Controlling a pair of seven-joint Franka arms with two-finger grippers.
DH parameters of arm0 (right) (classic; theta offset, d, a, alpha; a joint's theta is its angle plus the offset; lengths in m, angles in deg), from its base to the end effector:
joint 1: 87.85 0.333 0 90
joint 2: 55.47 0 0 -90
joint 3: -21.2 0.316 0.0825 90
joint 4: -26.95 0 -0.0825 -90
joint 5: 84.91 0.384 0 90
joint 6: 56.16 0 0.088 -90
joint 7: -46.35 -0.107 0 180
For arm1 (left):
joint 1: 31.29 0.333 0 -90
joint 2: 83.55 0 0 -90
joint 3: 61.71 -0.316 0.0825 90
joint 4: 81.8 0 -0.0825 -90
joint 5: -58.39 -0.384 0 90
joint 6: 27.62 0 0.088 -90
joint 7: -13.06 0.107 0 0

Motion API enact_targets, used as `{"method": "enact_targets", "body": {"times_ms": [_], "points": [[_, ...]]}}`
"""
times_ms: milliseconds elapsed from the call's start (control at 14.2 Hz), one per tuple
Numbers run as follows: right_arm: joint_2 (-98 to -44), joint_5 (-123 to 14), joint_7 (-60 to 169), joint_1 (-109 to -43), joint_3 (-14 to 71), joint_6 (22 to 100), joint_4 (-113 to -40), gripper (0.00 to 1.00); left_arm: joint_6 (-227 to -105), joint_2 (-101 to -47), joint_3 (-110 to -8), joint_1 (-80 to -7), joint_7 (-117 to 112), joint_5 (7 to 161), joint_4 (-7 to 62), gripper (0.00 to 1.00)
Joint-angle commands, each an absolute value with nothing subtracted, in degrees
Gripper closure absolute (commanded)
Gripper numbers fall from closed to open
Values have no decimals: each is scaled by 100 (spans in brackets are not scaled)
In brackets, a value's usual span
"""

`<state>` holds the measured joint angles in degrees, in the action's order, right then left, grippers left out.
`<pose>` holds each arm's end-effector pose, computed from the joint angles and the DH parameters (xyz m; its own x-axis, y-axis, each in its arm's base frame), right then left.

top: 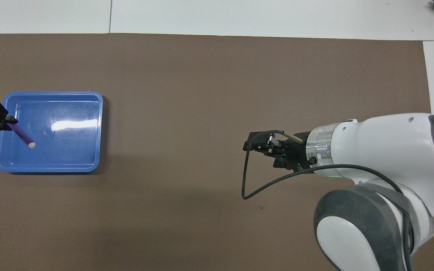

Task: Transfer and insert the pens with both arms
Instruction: 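Lift the purple pen toward the right gripper while the right gripper approaches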

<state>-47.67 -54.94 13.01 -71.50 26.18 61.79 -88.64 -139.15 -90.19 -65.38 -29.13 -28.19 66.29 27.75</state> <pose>0.4903 0.2221 0.5349 0.9176 -0.3655 -0.1564 -0.3954 -0.7984 -0.4542 0.5394 0.0472 0.5590 0.6489 0.7607 0.0165 0.7429 -0.6381 0.2024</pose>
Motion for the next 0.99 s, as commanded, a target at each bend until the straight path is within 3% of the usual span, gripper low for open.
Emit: {"method": "enact_targets", "body": {"times_ms": [0,282,916], "points": [[-4677,-5362,1234,-7141,2612,6267,-8977,0,-13740,-9373,-6576,-3181,-3780,6639,2877,100],[-4677,-5362,1225,-7150,2612,6267,-8977,0,-13476,-9690,-6506,-3647,-5448,6630,2877,100],[-4677,-5362,1225,-7185,2612,6249,-8977,0,-13177,-10445,-5452,-3665,-7807,6499,3078,100]]}}
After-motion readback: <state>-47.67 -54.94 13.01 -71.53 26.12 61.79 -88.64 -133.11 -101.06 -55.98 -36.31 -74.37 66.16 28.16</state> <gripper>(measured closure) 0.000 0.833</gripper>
